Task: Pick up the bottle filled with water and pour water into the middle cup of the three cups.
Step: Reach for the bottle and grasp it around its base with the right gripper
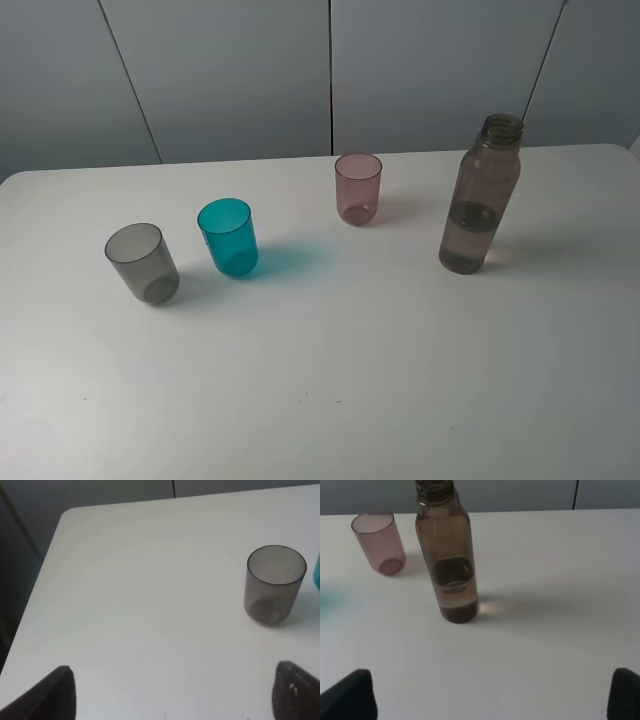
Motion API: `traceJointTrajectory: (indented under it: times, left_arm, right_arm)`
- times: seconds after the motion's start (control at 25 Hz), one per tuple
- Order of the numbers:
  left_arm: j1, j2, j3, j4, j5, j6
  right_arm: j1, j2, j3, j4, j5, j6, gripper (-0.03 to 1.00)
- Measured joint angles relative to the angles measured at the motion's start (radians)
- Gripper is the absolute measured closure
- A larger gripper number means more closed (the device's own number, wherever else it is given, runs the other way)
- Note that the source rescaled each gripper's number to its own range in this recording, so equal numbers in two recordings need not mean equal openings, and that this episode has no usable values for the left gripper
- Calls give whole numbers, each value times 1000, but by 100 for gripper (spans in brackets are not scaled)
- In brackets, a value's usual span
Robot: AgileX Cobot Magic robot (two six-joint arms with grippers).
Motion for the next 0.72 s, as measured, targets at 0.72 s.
traceJointTrajectory:
  times: [0.72]
  left_arm:
    - [0,0,0,0,0,0]
  right_arm:
    - [0,0,0,0,0,0,-3]
